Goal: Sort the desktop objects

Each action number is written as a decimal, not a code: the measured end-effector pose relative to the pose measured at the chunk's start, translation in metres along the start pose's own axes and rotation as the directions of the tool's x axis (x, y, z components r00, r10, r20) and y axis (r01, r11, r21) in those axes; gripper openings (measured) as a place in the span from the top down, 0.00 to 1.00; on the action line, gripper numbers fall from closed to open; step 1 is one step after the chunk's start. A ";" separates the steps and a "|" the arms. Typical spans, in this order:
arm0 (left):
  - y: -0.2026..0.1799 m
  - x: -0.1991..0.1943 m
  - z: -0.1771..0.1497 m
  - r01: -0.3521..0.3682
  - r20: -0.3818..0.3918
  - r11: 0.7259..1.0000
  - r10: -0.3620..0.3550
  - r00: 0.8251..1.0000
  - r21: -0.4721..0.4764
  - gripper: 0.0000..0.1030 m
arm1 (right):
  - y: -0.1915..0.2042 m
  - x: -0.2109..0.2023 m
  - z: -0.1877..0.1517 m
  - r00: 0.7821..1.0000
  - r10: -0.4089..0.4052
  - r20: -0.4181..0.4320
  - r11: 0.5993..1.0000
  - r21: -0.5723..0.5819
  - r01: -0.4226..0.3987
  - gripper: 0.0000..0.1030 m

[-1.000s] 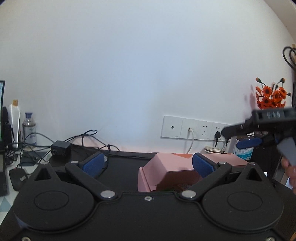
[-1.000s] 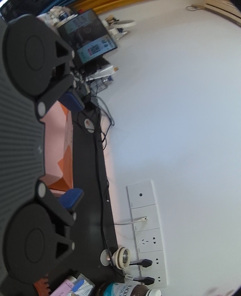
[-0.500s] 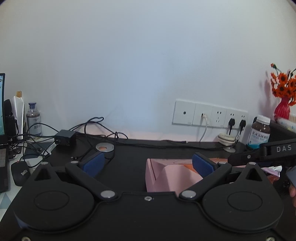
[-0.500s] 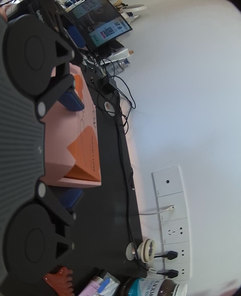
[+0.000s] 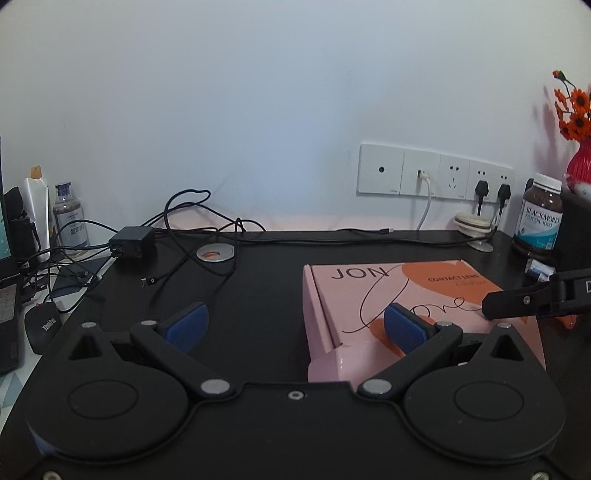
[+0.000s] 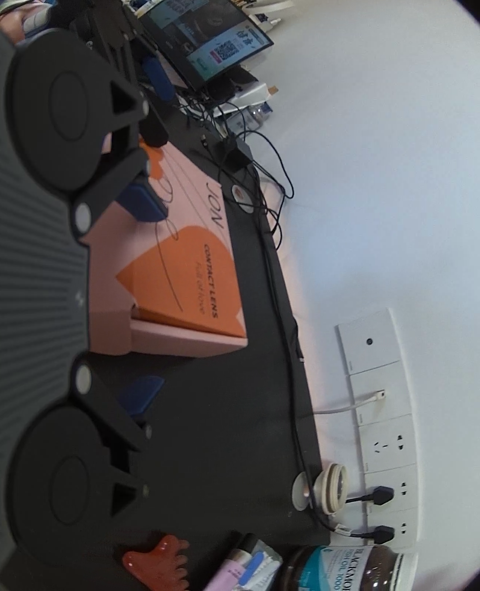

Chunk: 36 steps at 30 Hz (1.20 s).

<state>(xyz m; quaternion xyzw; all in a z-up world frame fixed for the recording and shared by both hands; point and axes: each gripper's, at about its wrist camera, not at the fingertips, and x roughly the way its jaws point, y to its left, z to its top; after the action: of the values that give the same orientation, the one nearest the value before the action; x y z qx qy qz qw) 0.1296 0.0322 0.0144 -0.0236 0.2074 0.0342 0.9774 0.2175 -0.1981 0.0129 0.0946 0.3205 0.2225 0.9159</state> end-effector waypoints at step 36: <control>-0.013 0.023 0.004 0.107 -0.091 0.994 -0.110 0.990 -0.036 0.00 | -0.018 0.013 0.000 1.000 0.011 -0.017 0.999 -0.034 -0.011 0.04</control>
<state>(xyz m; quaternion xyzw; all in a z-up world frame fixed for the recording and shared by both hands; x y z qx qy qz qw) 0.1532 0.0208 0.0096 -0.0517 0.2506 -0.0170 0.9666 0.2328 -0.2080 0.0002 0.0791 0.3237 0.2337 0.9134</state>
